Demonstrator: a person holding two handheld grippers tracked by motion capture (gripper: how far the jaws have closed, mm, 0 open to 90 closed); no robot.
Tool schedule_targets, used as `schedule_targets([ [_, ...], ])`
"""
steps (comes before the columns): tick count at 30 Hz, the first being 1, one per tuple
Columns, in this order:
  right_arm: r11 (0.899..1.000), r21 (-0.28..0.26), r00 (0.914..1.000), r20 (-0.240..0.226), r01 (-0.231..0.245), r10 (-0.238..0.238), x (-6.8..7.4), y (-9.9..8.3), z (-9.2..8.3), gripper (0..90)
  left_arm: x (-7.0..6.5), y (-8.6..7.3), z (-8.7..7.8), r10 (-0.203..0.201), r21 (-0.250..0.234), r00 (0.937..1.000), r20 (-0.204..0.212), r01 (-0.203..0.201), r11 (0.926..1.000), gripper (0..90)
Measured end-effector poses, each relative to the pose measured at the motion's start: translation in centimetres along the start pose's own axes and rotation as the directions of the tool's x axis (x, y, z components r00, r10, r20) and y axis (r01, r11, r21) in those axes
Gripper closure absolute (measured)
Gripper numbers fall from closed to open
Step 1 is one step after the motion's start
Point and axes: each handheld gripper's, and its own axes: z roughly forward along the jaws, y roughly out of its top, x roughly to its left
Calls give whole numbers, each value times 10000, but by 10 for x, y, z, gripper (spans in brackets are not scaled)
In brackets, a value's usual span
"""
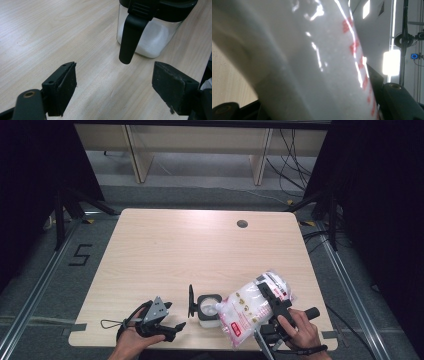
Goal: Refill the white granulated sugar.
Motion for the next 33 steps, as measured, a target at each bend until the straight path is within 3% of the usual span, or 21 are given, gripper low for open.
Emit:
schedule_targets([
  [2,10000,-37,10000,9,43,-43,0,0,0,463,1,0,-1,205,67,9998,-39,-205,9998,192],
  [3,9997,12,9997,-9,-251,251,2,0,0,463,0,0,0,44,-13,10000,8,-44,10000,193],
  [4,9997,-123,9997,146,193,-191,-2,0,1,463,1,0,1,109,-110,9999,56,-108,9999,192],
  [6,9998,-84,9997,164,166,-165,-2,0,1,463,3,0,-1,409,59,9992,0,-409,9991,193],
  [12,9999,-108,9999,161,23,-21,-3,-1,0,464,1,0,0,79,12,10000,31,-79,10000,192],
  [14,10000,-99,9998,181,10,-8,-4,-1,0,464,2,0,0,278,-12,9996,71,-278,9996,192],
  [15,9998,-40,9998,103,-170,170,-2,-2,0,464,1,0,0,165,-99,9998,87,-164,9998,192],
  [16,9992,70,9992,-28,-393,393,-1,-2,0,465,2,0,-1,373,89,9993,34,-373,9993,192],
  [17,9989,119,9990,2,-450,450,-1,-2,-1,465,0,-1,0,-4,8,10000,-15,4,10000,192],
  [18,9989,127,9990,-20,-444,445,0,-2,-1,465,0,-1,0,-16,-33,10000,16,17,10000,192],
  [21,9999,7,9998,116,-154,154,-3,-2,-1,465,2,0,0,329,25,9994,75,-329,9995,192],
  [23,9998,-96,9996,219,165,-163,-6,-2,0,465,2,0,0,311,25,9995,52,-311,9995,192],
  [24,9999,18,9998,120,-135,135,-4,-2,0,465,2,0,0,297,30,9995,78,-297,9996,193],
  [25,10000,52,10000,54,-68,68,-4,-2,0,465,1,0,0,179,-48,9998,87,-179,9998,192],
  [26,9995,141,9996,-20,-285,285,-1,-2,-1,465,3,0,-1,396,124,9992,16,-396,9991,192],
  [27,9984,289,9988,37,-488,487,0,-2,-2,465,2,0,-1,365,110,9993,12,-365,9993,192],
  [28,10000,18,10000,59,34,-34,-3,-2,0,465,1,0,0,175,-87,9998,80,-175,9998,192],
  [29,9996,-79,9995,154,273,-272,-5,-1,0,465,2,0,0,240,14,9997,67,-240,9997,192],
  [32,9996,-111,9996,131,254,-252,-4,-1,1,465,2,0,0,311,31,9995,51,-311,9995,192],
  [33,10000,0,10000,21,-40,40,-2,-2,1,466,1,-1,0,147,24,9999,22,-147,9999,192],
])
